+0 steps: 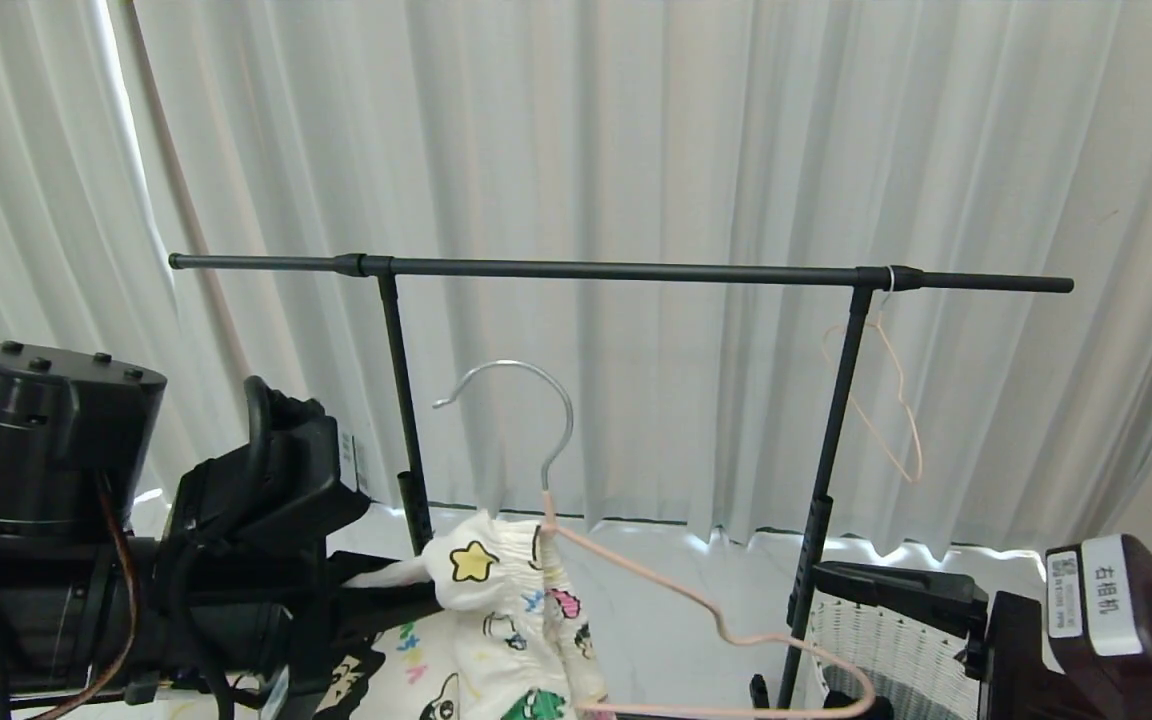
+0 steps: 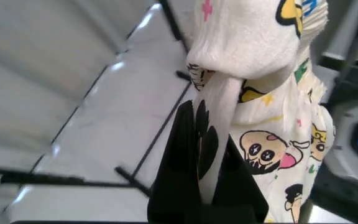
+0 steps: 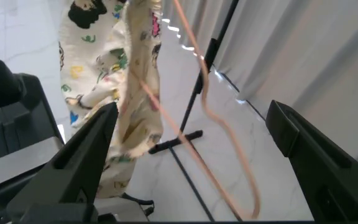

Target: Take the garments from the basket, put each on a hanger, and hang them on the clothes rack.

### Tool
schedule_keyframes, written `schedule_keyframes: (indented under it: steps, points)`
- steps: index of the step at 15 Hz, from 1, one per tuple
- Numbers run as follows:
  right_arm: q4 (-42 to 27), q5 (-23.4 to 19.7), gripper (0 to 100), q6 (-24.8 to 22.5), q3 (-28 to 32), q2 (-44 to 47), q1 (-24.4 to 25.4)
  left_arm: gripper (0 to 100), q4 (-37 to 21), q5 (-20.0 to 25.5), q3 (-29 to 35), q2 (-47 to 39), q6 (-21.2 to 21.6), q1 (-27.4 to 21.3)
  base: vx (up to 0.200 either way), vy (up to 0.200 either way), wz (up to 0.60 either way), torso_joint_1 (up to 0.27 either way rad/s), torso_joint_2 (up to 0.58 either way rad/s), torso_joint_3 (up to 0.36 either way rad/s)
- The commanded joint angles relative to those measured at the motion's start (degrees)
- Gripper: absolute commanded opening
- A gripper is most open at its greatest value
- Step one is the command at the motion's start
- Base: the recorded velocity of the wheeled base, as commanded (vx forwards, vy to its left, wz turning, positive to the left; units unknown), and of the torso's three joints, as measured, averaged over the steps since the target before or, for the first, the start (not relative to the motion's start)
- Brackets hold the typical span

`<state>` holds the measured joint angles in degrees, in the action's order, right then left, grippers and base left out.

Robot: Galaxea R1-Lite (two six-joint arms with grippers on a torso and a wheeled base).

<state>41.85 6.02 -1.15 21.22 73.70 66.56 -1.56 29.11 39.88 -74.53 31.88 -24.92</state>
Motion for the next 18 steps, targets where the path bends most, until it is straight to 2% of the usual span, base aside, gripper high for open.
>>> schedule_keyframes:
  steps: [1, 3, 4, 5, 6, 7, 10, 12, 16, 18]
  points:
    - [-0.10, -0.05, 100, 0.00, -0.04, 1.00, -0.03, 0, 3.76, -2.66, -1.82, -0.61, -0.50, 2.42, 0.000, 0.000, 0.00, 0.000, 0.00, 0.000]
    - [-0.10, -0.13, 100, 2.55, -0.04, 3.11, -0.03, 0, 7.62, -2.92, -1.82, -1.05, -0.85, 4.53, 0.000, 0.000, 0.00, 0.000, 0.00, 0.000]
    - [-0.10, -0.13, 100, 2.55, -0.04, 3.11, -0.03, 0, 7.62, -2.92, -1.82, -1.05, -0.85, 4.53, 0.000, 0.000, 0.00, 0.000, 0.00, 0.000]
    - [-0.10, 0.04, 100, 14.07, 0.84, 5.57, 0.50, 0, 9.73, -3.01, -1.73, -0.09, -0.85, 5.85, 0.000, 0.000, 0.00, 0.000, 0.00, 0.000]
    - [-0.19, 0.22, 100, 17.67, 1.19, 6.36, 0.50, 0, 10.17, -3.10, -1.64, 0.44, -0.94, 6.11, 0.000, 0.000, 0.00, 0.000, 0.00, 0.000]
    - [-0.19, 0.83, 100, 23.38, 2.42, 8.47, 0.41, 0, 10.26, -3.89, -0.76, 1.14, -2.79, 6.11, 0.000, 0.000, 0.00, 0.000, 0.00, 0.000]
    - [-0.19, 7.60, 100, 34.63, 10.42, 15.59, 0.15, 0, 10.26, -5.56, 3.54, 1.94, -11.49, 4.97, 0.000, 0.000, 0.00, 0.000, 0.00, 0.000]
    - [-2.83, 9.27, 100, 37.71, 14.46, 19.02, -0.55, 0, 10.17, -8.81, 4.86, 2.29, -16.76, 3.38, 0.000, 0.000, 0.00, 0.000, 0.00, 0.000]
    - [-3.88, 9.53, 100, 39.55, 17.62, 21.48, -6.44, 0, 10.17, -8.98, 4.86, 3.78, -18.34, 0.84, 0.000, 0.000, 0.00, 0.000, 0.00, 0.000]
    - [-3.88, 9.62, 100, 39.47, 17.89, 21.92, -7.50, 0, 10.17, -8.98, 4.69, 4.57, -18.26, -0.48, 0.000, 0.000, 0.00, 0.000, 0.00, 0.000]
